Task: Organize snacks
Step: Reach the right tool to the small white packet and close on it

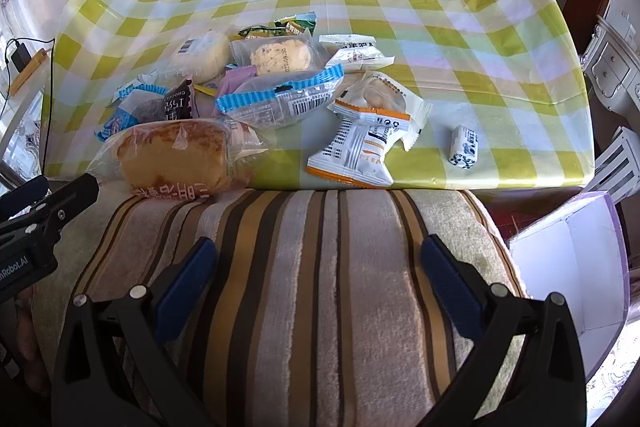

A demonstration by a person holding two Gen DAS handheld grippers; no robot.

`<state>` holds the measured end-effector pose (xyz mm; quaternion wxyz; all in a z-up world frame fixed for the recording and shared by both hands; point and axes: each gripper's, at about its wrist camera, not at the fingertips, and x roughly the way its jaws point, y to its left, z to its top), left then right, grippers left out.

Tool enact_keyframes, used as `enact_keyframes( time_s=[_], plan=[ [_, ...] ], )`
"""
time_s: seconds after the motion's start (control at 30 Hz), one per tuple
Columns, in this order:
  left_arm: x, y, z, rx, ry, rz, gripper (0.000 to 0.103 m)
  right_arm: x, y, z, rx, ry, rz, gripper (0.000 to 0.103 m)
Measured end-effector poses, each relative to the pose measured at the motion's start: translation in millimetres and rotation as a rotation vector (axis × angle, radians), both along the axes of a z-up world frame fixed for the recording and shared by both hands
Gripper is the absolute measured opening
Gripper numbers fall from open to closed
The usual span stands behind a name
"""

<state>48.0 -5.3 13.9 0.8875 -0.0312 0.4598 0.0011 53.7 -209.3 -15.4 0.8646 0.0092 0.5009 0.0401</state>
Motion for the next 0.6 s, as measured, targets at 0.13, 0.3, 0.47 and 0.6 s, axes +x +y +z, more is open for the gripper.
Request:
enact_keyframes(
  time_s=[0.13, 0.3, 0.47, 0.6],
  plan=[
    [10, -6, 5, -0.051, -0.009, -0.041, 0.087, 13, -8, 0, 0.041, 0.057, -0.008, 0.102],
    [25, -22, 6, -0.082, 0.000, -0.109, 0.085, 30, -25, 5, 0.042, 0.079, -0.039, 0.102],
    [38, -41, 0, -0.069, 0.036, -0.158, 0.086, 50, -46, 3, 0.037, 0.084, -0.087, 0.102],
    [45, -48, -6, -0.059, 0.067, -0.171, 0.087, 66, -62, 0, 0.005, 0.083, -0.114, 0.102]
  ],
)
